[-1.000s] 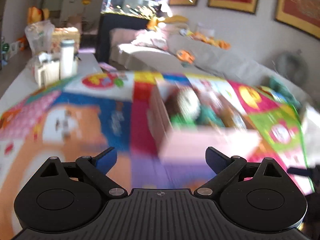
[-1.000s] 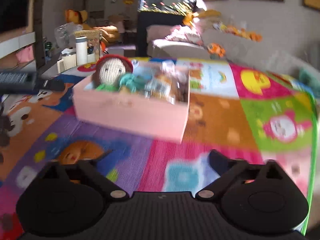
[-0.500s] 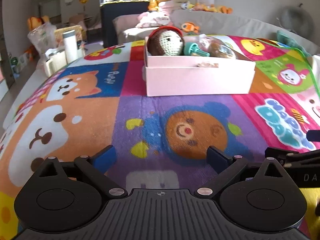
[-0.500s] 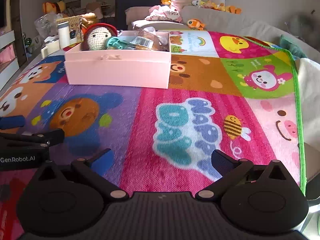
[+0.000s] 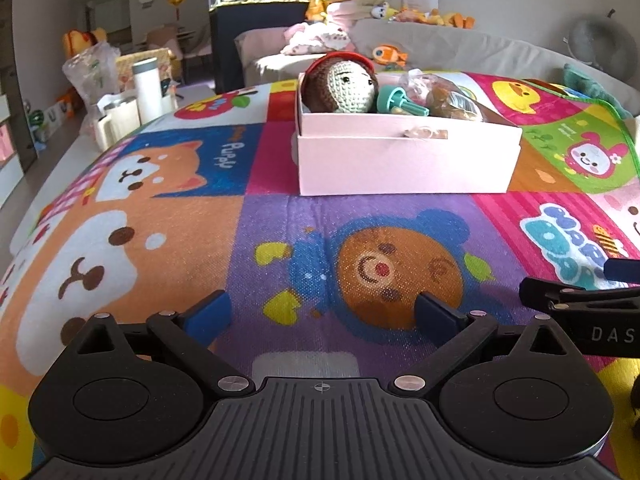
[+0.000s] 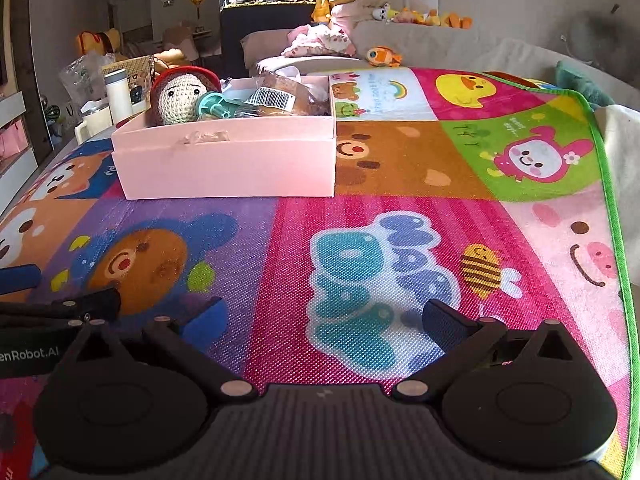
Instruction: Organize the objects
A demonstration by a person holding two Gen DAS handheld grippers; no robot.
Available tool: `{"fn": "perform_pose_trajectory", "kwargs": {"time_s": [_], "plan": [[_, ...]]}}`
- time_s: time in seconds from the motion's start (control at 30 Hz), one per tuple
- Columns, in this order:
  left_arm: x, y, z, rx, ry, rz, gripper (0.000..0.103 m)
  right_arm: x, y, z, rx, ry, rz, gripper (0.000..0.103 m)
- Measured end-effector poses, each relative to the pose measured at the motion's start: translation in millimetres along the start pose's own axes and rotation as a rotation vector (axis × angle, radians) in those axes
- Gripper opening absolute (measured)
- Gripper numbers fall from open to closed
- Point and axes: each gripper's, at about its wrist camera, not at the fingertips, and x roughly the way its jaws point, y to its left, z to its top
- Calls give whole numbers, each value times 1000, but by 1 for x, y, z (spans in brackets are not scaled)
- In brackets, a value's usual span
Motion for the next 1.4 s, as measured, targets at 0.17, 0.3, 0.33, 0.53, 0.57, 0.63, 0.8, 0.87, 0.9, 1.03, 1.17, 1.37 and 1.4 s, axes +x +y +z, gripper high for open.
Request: {"fn": "perform_pose_trajectory", "kwargs": {"time_s": [0.17,0.3,0.33,0.53,0.57,0.63,0.8,0.87,0.9,1.03,1.17,1.37,1.4], "plan": [[2,-1,2,-3,2,11,102,1,-1,0,1,0,7,103],[2,-2,2,-3,3,12,102,0,1,0,3,0,6,103],[2,-2,2,-2,2,12,102,1,2,0,1,0,4,103],[2,-2,2,-3,2,12,102,0,2,-1,1,-1,4,103],[1,-1,1,-4,2,10,102,0,1,-1,1,-1,4,103],[2,-2,2,-2,2,12,102,0,1,-1,1,-1,4,103],[1,-1,1,-3,2,11,102,0,1,-1,1,-1,4,103],[1,-2,1,-3,2,11,102,0,1,-1,1,-1,4,103],[1,-1,2,-3,2,11,102,0,1,-1,1,-1,4,103],[1,-1,2,-3,3,11,102,0,1,-1,1,-1,4,103],[2,-1,2,-3,3,11,102,0,1,-1,1,-1,4,103],[1,-1,2,-3,3,11,102,0,1,-1,1,-1,4,103],[1,-1,2,-3,3,11,102,0,1,-1,1,-1,4,103]]}}
